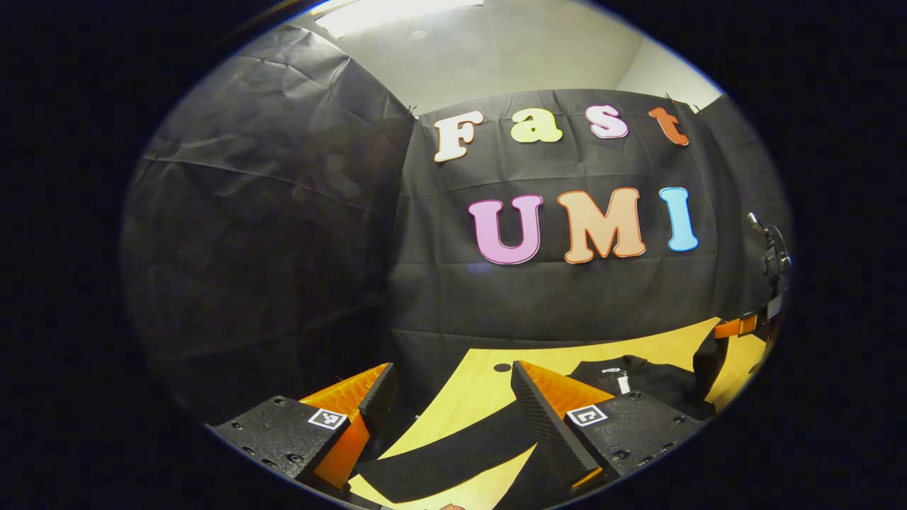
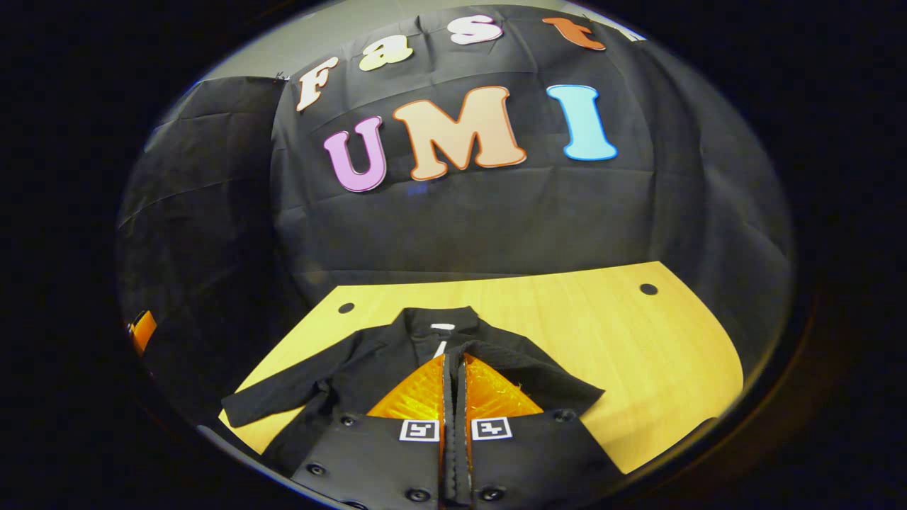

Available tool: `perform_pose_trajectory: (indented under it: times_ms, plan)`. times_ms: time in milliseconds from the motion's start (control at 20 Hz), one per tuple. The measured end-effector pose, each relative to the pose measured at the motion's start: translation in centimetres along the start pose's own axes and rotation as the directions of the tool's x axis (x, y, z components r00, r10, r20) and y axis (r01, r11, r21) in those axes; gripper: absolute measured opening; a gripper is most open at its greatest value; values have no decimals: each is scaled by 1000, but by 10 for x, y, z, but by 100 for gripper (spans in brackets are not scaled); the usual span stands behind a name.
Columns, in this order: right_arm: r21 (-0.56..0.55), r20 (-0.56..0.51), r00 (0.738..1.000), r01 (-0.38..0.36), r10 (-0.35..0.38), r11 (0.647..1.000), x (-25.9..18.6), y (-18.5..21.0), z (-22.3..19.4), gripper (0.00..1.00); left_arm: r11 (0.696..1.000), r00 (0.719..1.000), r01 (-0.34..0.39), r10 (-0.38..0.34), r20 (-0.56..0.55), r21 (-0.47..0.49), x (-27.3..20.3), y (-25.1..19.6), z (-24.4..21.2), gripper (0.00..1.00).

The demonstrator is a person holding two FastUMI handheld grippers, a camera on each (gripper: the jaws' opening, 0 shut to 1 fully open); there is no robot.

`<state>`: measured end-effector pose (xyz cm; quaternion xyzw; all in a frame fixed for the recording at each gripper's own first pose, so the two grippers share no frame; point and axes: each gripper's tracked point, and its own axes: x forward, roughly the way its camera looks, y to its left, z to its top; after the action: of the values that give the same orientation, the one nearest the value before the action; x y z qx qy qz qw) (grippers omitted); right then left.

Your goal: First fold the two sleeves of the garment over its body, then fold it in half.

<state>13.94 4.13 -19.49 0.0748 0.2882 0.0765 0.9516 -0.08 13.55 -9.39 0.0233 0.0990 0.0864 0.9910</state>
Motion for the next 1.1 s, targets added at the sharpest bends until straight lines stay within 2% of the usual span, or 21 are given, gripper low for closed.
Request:
perform_pose_trajectory:
  times_ms: [200, 400, 450, 550, 600, 650, 700, 800, 900, 950, 1000, 1100]
  plan:
    - [-30, 3, 999, -39, 39, 999, 30, 43, 7, 0, 1000, 1000, -11, 11, -19, -16, 7, 21, -10, 99]
    - [-58, -21, 998, -67, 66, 996, 55, 84, 1, 5, 1000, 999, -7, 7, -39, -18, 15, 44, -23, 100]
    - [-63, -30, 997, -73, 71, 995, 61, 95, -2, 2, 1000, 999, -2, 1, -44, -17, 16, 49, -27, 100]
    - [-71, -48, 995, -87, 84, 994, 74, 115, -8, 5, 1000, 998, 1, -2, -58, -15, 20, 60, -36, 100]
    - [-81, -57, 995, -91, 87, 993, 81, 125, -11, 5, 1000, 998, 1, -2, -67, -17, 21, 66, -38, 96]
    - [-96, -68, 994, -95, 88, 991, 87, 134, -14, 2, 1000, 997, 3, -4, -75, -20, 23, 70, -43, 100]
    - [-112, -76, 993, -99, 90, 989, 94, 142, -14, 2, 1000, 996, 5, -7, -83, -23, 24, 73, -45, 96]
    - [-137, -89, 991, -109, 97, 985, 106, 159, -19, 2, 1000, 995, 3, -5, -97, -22, 28, 80, -53, 100]
    - [-120, -92, 985, -154, 143, 981, 112, 181, -19, 4, 1000, 993, 4, -7, -119, -27, 33, 83, -60, 99]
    - [-98, -42, 981, -193, 190, 976, 111, 195, -10, 27, 1000, 991, 5, -9, -134, -30, 35, 84, -67, 96]
    - [-94, 20, 980, -195, 198, 976, 110, 201, 5, 50, 999, 989, 5, -10, -148, -35, 36, 86, -73, 96]
    - [-110, 108, 982, -145, 157, 983, 108, 195, 30, 96, 999, 984, 5, -13, -176, -49, 38, 89, -84, 100]
